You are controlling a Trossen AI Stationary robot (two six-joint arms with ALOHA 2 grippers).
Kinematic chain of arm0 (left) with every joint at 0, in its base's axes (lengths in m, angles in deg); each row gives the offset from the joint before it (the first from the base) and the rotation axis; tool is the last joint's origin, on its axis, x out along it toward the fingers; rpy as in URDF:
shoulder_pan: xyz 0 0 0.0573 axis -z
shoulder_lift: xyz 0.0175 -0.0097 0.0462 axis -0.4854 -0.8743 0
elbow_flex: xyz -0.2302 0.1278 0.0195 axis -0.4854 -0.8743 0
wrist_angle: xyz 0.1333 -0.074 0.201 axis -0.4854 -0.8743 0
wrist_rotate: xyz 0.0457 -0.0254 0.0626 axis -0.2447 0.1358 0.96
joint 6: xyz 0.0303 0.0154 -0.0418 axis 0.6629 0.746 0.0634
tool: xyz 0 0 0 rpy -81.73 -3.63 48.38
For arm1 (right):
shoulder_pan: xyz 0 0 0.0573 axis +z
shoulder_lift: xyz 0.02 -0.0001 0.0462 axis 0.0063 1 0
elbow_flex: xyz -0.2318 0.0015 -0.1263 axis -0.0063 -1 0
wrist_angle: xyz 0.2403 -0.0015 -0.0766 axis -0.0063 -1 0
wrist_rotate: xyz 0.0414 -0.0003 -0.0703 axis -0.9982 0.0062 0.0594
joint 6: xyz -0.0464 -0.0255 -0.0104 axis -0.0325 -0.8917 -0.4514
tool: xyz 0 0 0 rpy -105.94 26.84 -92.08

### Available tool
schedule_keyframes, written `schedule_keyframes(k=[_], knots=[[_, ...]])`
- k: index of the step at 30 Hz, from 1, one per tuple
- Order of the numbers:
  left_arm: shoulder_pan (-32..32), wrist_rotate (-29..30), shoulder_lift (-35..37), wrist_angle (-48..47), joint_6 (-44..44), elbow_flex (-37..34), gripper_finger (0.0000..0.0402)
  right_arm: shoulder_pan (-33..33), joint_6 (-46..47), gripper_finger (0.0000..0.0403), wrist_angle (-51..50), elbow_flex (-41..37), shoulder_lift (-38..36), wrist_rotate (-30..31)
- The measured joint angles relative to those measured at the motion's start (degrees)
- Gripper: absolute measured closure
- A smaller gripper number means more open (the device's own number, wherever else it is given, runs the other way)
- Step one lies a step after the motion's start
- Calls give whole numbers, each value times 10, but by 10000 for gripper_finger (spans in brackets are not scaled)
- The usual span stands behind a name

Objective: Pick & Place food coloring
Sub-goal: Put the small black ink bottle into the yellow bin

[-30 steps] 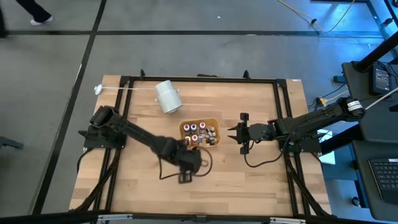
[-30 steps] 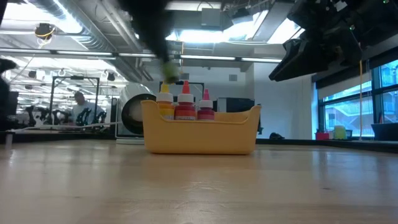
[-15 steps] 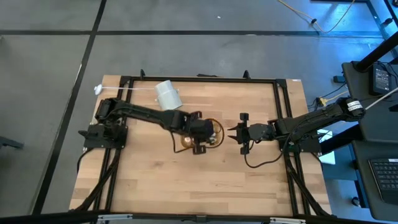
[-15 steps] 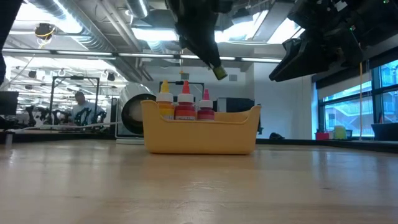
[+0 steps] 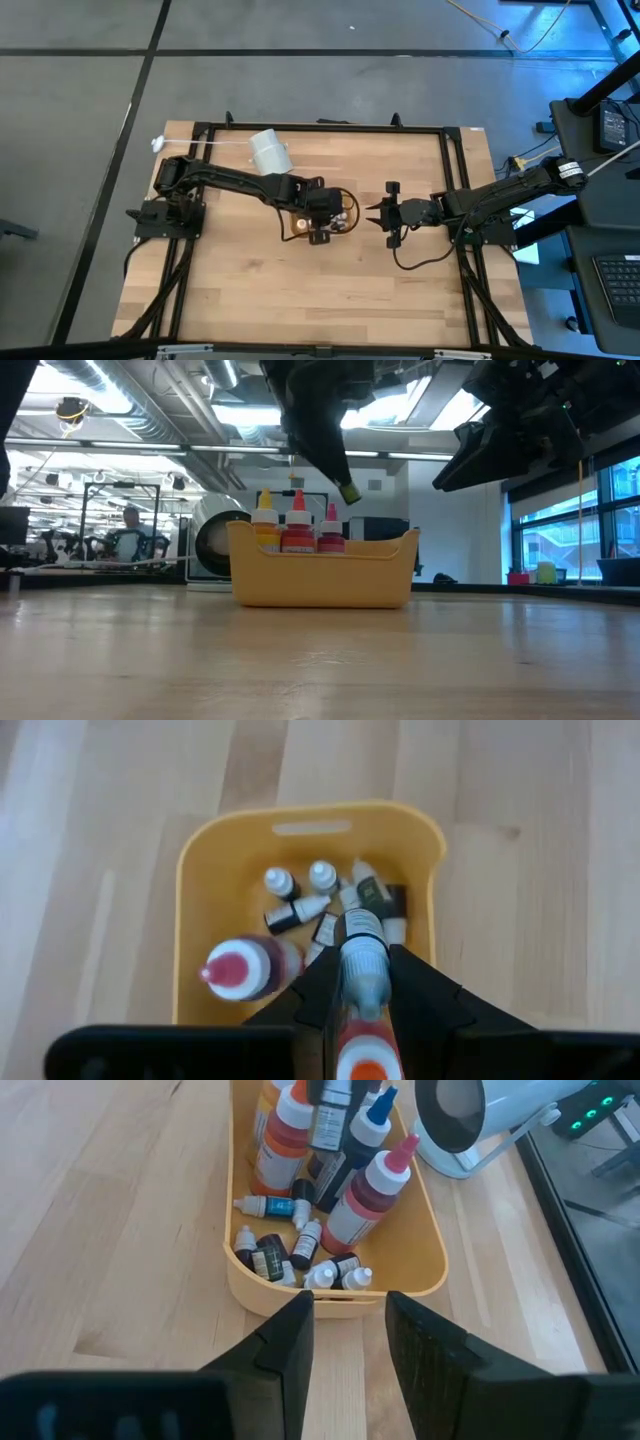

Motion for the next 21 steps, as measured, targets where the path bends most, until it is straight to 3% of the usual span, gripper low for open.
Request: schedule_keyframes(k=[8,21], knots=[[-2,-6,-13,46,15,1,339,0,2,273,0,0,0,0],[-6,-28,-77,43,34,4,335,0,4,273,-3,0,0,-2]])
